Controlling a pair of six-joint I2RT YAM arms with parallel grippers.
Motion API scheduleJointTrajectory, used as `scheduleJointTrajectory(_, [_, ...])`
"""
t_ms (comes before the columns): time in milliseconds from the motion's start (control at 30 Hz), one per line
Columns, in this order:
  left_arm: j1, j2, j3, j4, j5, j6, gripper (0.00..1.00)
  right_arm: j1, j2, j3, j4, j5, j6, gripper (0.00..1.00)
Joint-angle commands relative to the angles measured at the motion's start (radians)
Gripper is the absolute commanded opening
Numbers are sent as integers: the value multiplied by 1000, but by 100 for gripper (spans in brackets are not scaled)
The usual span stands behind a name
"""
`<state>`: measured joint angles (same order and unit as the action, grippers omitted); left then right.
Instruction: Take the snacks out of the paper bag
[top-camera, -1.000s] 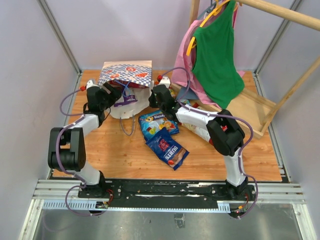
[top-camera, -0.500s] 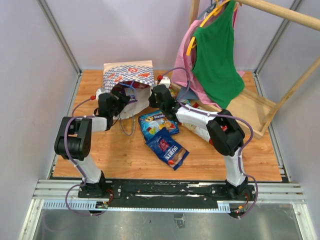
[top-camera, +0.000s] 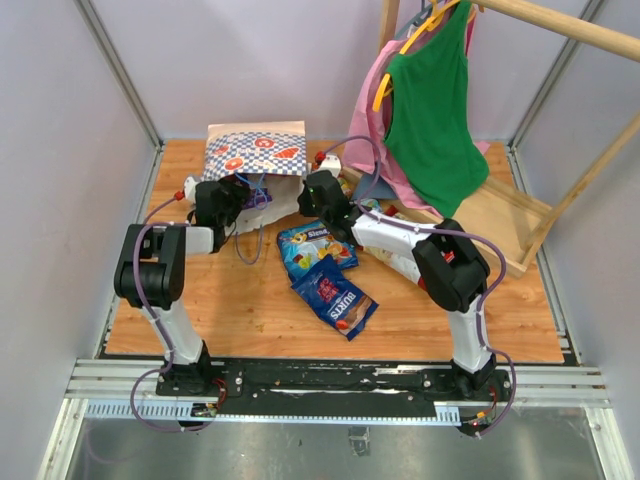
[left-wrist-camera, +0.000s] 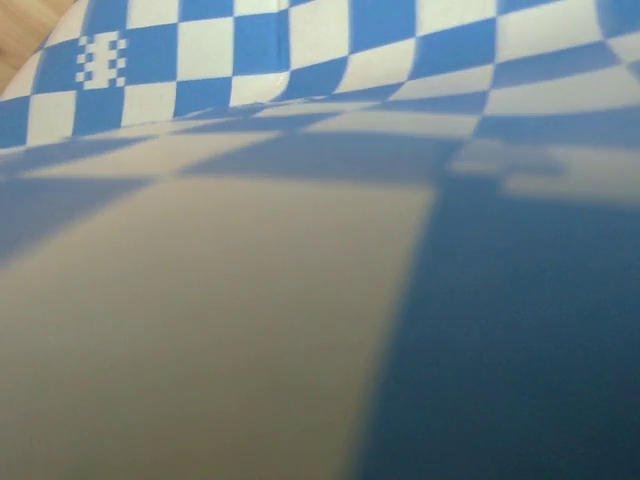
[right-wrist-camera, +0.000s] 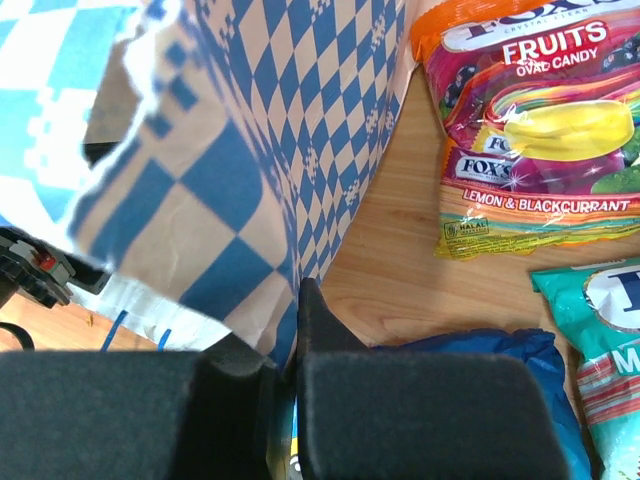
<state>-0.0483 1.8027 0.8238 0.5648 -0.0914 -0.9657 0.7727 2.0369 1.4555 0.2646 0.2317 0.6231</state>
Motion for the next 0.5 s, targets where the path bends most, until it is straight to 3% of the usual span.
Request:
scheduleJointTrajectory(0, [5,23,22,-59,-43,-45,75,-7,-33,-25,14,24,-13,1])
scheduleJointTrajectory(167, [8,54,84,-172,-91,-57,84,-8,-34,-30,17,23,-10,1])
scheduleJointTrajectory(300, [9,93,145,-249,-114,-53,97,-10,-39,-33,19,27,-10,1])
scheduleJointTrajectory(467, [11,144,213,-298,-108,-32,100,-10,-38,-35,22,26,-10,1])
